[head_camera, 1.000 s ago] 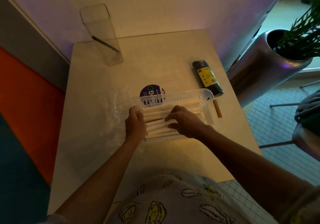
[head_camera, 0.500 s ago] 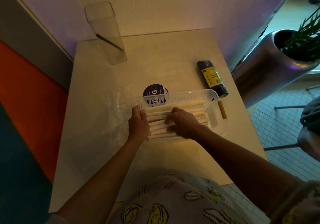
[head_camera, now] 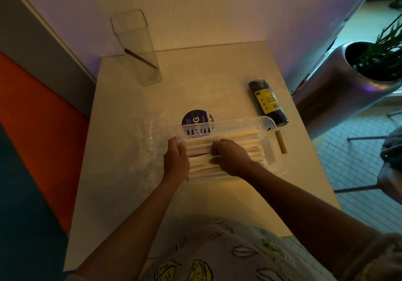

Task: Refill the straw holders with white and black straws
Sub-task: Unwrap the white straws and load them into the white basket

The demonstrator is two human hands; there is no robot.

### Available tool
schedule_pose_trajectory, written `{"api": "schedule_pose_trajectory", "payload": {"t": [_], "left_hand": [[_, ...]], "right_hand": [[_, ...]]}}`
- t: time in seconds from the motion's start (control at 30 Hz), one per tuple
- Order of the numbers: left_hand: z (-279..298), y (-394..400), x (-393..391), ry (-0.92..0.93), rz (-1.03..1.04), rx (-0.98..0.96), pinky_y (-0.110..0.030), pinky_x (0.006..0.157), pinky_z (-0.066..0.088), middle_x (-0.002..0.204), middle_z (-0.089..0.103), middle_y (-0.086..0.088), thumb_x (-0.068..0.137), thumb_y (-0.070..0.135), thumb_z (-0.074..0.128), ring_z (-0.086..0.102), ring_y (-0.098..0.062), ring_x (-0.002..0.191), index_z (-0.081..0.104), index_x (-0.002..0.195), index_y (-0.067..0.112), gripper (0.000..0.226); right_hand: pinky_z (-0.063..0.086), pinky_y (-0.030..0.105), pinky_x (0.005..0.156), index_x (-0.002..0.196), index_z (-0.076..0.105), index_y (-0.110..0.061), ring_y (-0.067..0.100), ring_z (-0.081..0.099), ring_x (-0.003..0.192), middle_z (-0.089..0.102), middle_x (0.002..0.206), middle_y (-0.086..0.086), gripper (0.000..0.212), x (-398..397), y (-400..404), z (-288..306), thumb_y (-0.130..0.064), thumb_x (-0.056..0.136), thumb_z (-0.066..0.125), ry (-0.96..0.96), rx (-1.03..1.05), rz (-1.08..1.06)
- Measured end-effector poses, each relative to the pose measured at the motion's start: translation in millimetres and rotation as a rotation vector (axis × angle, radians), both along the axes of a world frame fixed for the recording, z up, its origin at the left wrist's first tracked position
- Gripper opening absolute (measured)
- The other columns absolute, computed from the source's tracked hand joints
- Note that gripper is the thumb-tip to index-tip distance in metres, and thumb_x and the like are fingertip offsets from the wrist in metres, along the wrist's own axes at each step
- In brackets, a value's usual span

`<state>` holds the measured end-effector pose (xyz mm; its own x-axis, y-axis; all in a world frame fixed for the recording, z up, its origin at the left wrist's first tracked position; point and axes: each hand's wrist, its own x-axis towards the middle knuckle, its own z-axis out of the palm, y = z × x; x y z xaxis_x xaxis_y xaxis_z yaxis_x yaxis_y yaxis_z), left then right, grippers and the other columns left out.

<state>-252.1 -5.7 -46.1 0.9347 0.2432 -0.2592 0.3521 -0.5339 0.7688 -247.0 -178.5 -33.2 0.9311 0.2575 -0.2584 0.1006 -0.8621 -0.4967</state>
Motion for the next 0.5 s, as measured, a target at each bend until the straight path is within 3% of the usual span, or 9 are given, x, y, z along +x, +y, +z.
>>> {"api": "schedule_pose_trajectory", "payload": {"t": [0.2,0.5], "left_hand": [[-0.8,2.2,1.0,0.016,0.002,-0.032,-0.033,0.077,0.046,0.109,0.062,-0.01,0.104,0.03,0.034,0.06,-0.025,0.094,0.044,0.134,0.014,0.036],[0.0,5.0,-0.3,0.114,0.061,-0.122,-0.037,0.084,0.049,0.098,0.062,-0.006,0.101,0.045,0.036,0.059,-0.025,0.093,0.056,0.108,0.015,0.037]], "right_hand": [[0.055,0.027,0.082,0.105,0.065,-0.016,0.015,0.059,0.101,0.057,0.118,0.002,0.015,-1.4,3.7,-6.4,-0.017,0.09,0.067,-0.079,0.051,-0.018],[0.055,0.033,0.089,0.109,0.069,-0.015,0.019,0.06,0.105,0.058,0.122,0.006,0.017,-2.7,6.5,-10.3,-0.018,0.093,0.063,-0.115,0.025,0.027]]}}
